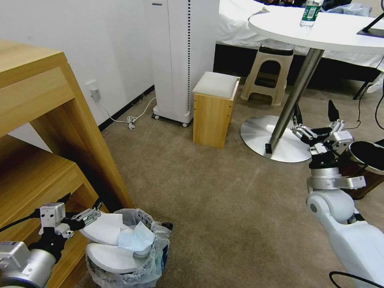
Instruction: Pick up the trash bin and place the garbage on the floor into it.
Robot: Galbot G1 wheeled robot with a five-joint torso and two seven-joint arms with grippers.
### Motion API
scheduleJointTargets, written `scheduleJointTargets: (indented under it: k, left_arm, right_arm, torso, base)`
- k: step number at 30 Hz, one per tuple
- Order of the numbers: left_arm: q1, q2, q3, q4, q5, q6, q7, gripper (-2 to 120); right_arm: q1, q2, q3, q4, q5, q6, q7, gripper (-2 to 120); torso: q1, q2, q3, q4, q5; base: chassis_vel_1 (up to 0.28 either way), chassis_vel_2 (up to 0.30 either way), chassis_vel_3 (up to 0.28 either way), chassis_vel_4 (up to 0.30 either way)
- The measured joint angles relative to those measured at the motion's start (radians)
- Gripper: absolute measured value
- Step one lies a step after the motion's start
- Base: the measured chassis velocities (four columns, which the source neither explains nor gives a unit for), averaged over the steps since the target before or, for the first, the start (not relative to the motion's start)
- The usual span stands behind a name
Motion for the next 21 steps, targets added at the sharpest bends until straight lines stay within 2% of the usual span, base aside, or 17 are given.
scheduleJointTargets:
  k: [10,14,21]
  left_arm:
    - [-0.013,-0.001,0.012,0.012,0.037,-0.021,-0.031,100]
    - [-0.021,-0.001,0.023,0.027,0.060,-0.037,-0.055,100]
    - [-0.029,-0.005,0.032,0.052,0.097,-0.064,-0.059,100]
  right_arm:
    - [-0.069,0.076,0.081,-0.026,-0.070,0.014,0.040,100]
    - [-0.082,0.105,0.094,-0.039,-0.104,0.016,0.059,100]
    - [-0.093,0.137,0.104,-0.070,-0.167,0.025,0.081,100]
  torso:
    - [0.000,0.000,0.000,-0.0003,0.0001]
    - [0.000,0.000,0.000,-0.0001,0.0001]
    - [0.000,0.000,0.000,-0.0001,0.0001]
  base:
    - [0.000,0.000,0.000,0.000]
    - [0.000,0.000,0.000,0.000]
    - [0.000,0.000,0.000,0.000]
